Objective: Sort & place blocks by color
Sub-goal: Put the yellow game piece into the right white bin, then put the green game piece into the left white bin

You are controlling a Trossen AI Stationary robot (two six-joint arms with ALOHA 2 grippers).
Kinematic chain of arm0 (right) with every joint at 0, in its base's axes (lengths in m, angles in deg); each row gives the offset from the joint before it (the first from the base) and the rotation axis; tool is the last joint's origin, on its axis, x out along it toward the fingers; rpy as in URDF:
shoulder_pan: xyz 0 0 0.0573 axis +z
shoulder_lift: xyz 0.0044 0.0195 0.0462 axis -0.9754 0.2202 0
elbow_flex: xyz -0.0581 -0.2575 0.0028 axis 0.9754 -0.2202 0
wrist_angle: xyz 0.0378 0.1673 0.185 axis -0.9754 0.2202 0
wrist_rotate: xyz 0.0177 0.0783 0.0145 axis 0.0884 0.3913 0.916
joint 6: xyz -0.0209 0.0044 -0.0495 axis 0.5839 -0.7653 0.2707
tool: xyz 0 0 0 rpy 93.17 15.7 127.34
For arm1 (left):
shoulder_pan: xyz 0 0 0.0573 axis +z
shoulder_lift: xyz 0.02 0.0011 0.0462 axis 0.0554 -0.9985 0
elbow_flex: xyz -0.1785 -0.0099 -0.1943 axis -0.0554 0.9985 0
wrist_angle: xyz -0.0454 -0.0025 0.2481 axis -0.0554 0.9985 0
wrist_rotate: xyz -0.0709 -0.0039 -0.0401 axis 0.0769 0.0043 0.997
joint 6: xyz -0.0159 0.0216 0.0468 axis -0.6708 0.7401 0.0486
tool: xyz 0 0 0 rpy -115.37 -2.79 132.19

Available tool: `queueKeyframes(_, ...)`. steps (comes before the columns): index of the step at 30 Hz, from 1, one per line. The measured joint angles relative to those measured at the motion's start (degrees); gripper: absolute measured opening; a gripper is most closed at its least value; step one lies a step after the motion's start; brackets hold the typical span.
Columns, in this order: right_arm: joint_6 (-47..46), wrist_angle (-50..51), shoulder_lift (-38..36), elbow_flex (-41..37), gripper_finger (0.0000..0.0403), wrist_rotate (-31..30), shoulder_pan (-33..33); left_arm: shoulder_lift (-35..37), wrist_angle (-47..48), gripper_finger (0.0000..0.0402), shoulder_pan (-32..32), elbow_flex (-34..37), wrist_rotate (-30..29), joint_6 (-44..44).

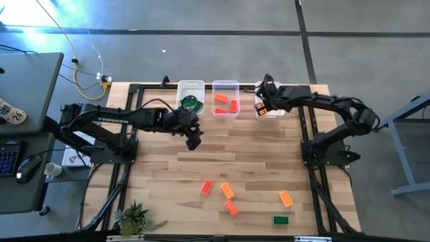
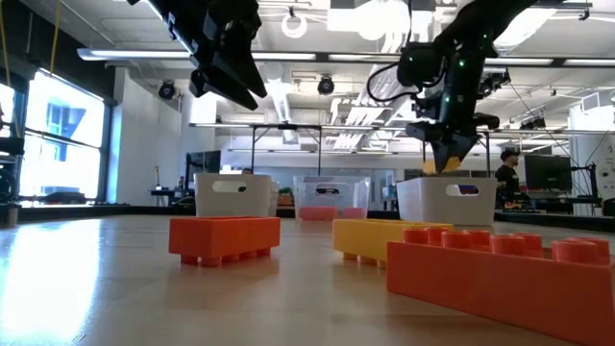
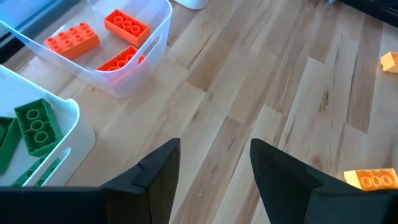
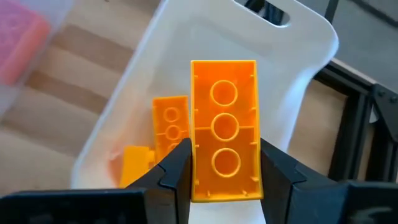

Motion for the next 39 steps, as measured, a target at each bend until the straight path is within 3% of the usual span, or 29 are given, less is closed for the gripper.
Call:
queueKeyframes(8, 3.2, 0.0, 1.8, 0.0, 0.0122, 5.4, -7.1, 0.0, -2.0, 0.0184, 0.5, 0.0, -2.1, 0.1)
queueKeyframes(16, 10.3, -2.0, 6.7, 0.0, 0.0124, 14.6, -10.1, 0.0, -5.0, 0.0184, 0.5, 0.0, -3.4, 8.2)
queueKeyframes(22, 15.8, -2.2, 7.5, 0.0, 0.0126, 13.1, -9.7, 0.0, -6.1, 0.0184, 0.5, 0.0, -3.8, 9.5)
queueKeyframes(28, 18.3, -2.8, 7.5, 0.0, 0.0154, 12.3, -9.5, 0.0, -6.3, 0.0184, 0.8, 0.0, -9.3, 12.4)
queueKeyframes(33, 19.1, -3.5, 7.5, 0.0, 0.0196, 11.1, -9.5, 0.0, -4.1, 0.0184, 1.7, 0.0, -6.8, 8.2)
queueKeyframes(39, 17.8, -0.4, 7.5, 2.3, 0.0205, 10.6, -9.5, 0.0, -2.9, 0.0184, 2.1, 0.0, -6.4, 9.0)
